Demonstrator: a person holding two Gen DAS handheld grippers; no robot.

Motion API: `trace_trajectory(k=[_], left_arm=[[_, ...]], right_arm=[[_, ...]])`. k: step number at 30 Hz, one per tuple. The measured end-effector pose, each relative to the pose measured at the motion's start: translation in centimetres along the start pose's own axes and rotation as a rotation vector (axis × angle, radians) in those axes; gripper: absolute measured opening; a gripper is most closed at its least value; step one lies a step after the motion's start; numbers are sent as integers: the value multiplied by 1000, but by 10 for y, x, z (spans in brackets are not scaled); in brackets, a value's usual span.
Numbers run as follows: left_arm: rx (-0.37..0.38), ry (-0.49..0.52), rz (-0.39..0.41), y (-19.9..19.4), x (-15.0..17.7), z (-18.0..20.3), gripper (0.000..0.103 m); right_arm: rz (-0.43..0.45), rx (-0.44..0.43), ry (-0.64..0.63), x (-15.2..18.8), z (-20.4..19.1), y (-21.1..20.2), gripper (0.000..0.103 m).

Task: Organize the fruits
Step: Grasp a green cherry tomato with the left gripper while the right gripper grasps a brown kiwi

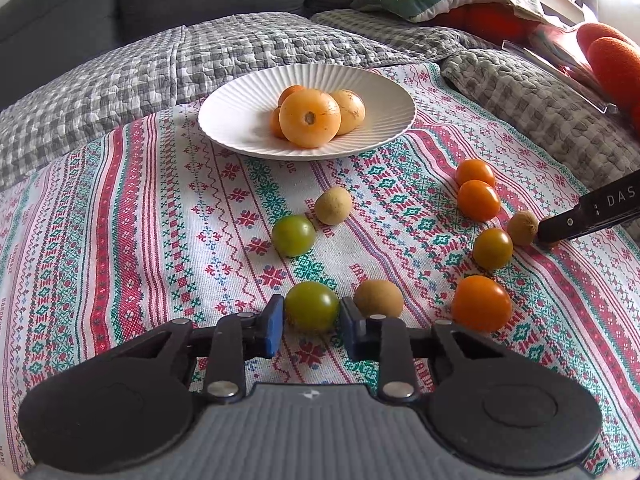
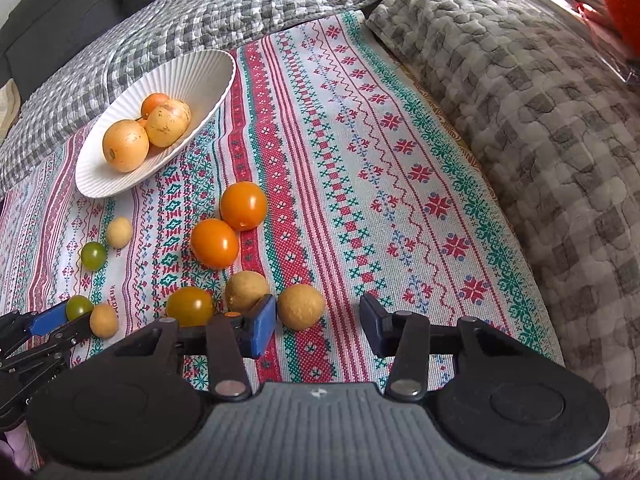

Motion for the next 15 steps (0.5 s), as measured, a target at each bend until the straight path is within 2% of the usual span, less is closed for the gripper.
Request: trace_trajectory(k=[3, 6, 15], left_arm=[[-1, -4, 1, -1, 0, -1, 21], [-6, -10, 1, -1, -1, -2, 21], [-11, -52, 8, -5, -5, -4, 21]], right_arm=[[8, 0, -19, 0, -1, 1, 38], [5, -36, -10, -1, -5, 2, 24], [20, -18, -8, -4, -3, -1, 23]])
Point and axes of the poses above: each gripper's, at about its wrist camera, not at the fingertips, and y roughly the way its jaws point, z to its right, x to its underside, the point moved 9 cm from there along y, roughly the way its jaws point, and after that the axes turned 14 degrees about z, right-handed, at the moved point
